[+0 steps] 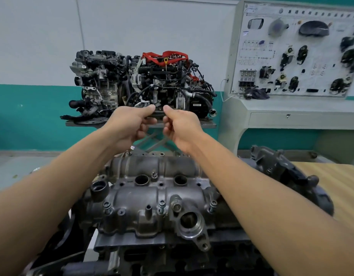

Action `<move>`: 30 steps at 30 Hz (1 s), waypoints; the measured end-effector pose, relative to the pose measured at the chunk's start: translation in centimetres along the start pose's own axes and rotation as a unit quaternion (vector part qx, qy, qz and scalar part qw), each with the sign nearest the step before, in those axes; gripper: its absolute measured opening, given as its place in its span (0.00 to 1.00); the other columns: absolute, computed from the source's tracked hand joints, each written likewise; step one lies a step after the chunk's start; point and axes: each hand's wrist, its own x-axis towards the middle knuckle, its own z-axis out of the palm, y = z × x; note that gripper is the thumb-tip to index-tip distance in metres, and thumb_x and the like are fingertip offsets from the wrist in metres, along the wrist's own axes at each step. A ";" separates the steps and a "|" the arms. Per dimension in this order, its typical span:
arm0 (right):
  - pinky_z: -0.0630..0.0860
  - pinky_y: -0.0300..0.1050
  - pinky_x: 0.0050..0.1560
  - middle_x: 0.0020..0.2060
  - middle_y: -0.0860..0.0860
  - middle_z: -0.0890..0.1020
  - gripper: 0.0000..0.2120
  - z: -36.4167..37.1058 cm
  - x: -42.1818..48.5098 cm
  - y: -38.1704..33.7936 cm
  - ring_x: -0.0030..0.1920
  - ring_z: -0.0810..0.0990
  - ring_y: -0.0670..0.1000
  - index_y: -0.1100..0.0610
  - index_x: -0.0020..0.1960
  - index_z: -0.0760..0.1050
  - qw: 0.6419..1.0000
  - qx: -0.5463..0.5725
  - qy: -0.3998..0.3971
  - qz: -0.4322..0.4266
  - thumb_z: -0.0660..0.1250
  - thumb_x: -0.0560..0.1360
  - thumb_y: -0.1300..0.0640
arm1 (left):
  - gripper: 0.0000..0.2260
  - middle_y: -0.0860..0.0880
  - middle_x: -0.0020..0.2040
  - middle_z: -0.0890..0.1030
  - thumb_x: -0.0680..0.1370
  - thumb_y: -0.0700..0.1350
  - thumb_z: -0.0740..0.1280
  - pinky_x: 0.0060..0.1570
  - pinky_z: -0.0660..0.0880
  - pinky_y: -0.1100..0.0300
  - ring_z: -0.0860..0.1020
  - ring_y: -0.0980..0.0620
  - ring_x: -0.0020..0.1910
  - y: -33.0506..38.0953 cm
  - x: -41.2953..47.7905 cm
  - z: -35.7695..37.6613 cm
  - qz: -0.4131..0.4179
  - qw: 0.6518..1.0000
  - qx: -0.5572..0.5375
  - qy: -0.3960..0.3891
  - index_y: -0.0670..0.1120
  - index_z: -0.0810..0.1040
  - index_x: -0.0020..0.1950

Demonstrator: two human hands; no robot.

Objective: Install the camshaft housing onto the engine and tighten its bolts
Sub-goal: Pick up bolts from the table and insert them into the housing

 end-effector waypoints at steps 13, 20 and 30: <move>0.77 0.33 0.42 0.46 0.51 0.87 0.16 -5.2 -1.6 -4.2 0.44 0.84 0.43 0.54 0.63 0.80 0.866 -0.447 -0.177 -0.136 0.72 0.76 0.60 | 0.05 0.47 0.33 0.84 0.78 0.43 0.72 0.28 0.75 0.59 0.76 0.52 0.28 0.6 -0.9 1.4 0.181 0.865 0.437 -0.167 0.44 0.86 0.45; 0.74 0.36 0.28 0.34 0.52 0.87 0.10 -4.1 -1.6 -3.1 0.32 0.85 0.47 0.60 0.44 0.86 0.896 -0.423 -0.100 -0.092 0.74 0.75 0.53 | 0.06 0.45 0.35 0.85 0.76 0.35 0.70 0.27 0.73 0.67 0.74 0.58 0.27 1.8 -0.6 1.5 0.180 0.860 0.455 -0.143 0.42 0.86 0.42; 0.82 0.42 0.37 0.33 0.55 0.86 0.06 -4.2 -1.9 -3.2 0.35 0.86 0.51 0.61 0.43 0.85 0.934 -0.337 -0.073 -0.095 0.74 0.75 0.59 | 0.02 0.45 0.32 0.82 0.76 0.40 0.74 0.26 0.68 0.68 0.73 0.57 0.26 0.7 -0.5 1.0 0.227 0.894 0.364 -0.130 0.44 0.82 0.45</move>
